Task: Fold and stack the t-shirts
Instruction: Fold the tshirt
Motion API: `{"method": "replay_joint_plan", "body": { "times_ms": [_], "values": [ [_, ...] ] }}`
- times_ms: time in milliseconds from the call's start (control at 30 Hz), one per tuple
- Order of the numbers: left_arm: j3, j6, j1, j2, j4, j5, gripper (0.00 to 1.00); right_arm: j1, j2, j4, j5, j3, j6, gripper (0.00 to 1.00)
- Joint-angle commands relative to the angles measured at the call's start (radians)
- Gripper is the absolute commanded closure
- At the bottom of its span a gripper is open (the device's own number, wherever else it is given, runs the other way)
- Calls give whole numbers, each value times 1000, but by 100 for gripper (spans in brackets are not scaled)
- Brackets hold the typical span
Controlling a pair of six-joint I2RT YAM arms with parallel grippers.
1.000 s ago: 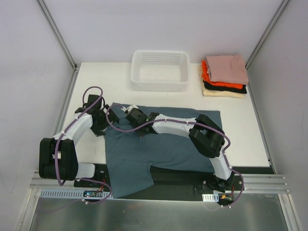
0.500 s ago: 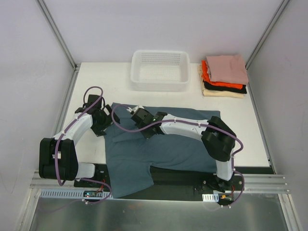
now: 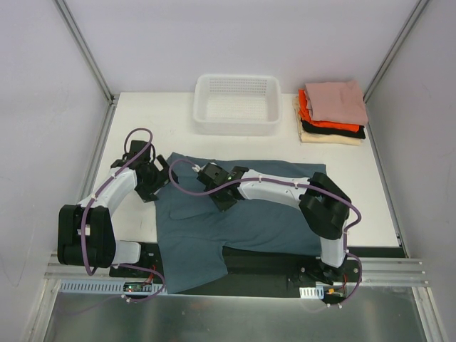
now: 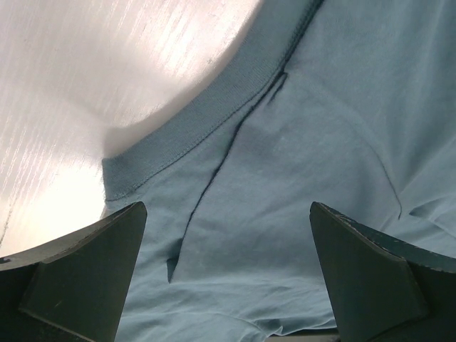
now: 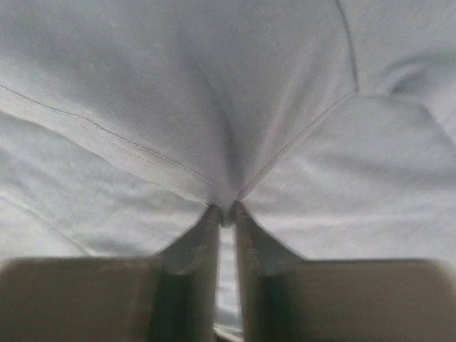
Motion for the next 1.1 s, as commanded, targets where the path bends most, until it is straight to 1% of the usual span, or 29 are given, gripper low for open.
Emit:
{"method": "replay_joint_plan", "body": {
  "times_ms": [0,33,67,200,233,300,400,433,500,533,567,600,667,700,733,800,867,900,967,1000,1067],
  "values": [
    [7,19,6,-29,1,28,1,-3,-36,-111,-47,22,52,67],
    [9,21,6,-32,-1,28,1,-6,-34,-117,-36,23,56,45],
    [10,22,6,-32,1,33,1,-9,-36,-129,-22,25,64,36],
    [26,21,4,-38,1,48,1,-32,-74,-137,-5,16,93,13],
    [32,18,4,-38,1,56,1,-52,-104,-137,-7,5,101,3],
    [55,15,0,-36,1,73,1,-83,-138,-134,-7,-13,130,4],
    [101,19,-31,-18,2,78,1,-167,-239,-120,-10,-69,136,4],
    [115,18,-60,-1,2,72,1,-221,-262,-109,-11,-88,134,4],
    [167,18,-84,25,4,70,1,-279,-328,-101,-14,-138,130,4],
    [185,16,-97,58,2,68,1,-343,-350,-92,-19,-154,125,4],
    [205,16,-115,78,2,62,1,-379,-368,-89,-27,-183,124,4],
    [245,15,-126,103,2,56,1,-447,-402,-86,-31,-197,124,4],
    [309,18,-147,184,2,44,1,-518,-424,-82,-39,-231,116,4],
    [329,19,-150,213,2,50,1,-590,-434,-80,-45,-239,113,4],
    [349,18,-152,270,2,61,1,-624,-438,-68,-45,-250,99,4],
    [395,13,-155,324,2,77,1,-708,-418,-68,-19,-257,92,4],
    [432,7,-157,393,2,87,1,-756,-393,-49,-10,-259,72,4],
    [444,7,-157,416,2,87,1,-807,-361,-46,-19,-250,67,3],
    [480,9,-157,474,2,87,1,-860,-323,-28,-88,-239,53,4],
    [491,9,-155,493,2,88,1,-911,-286,-22,-108,-227,52,4],
    [507,10,-155,536,1,76,1,-953,-228,-5,-172,-213,44,3]
  ]
}}
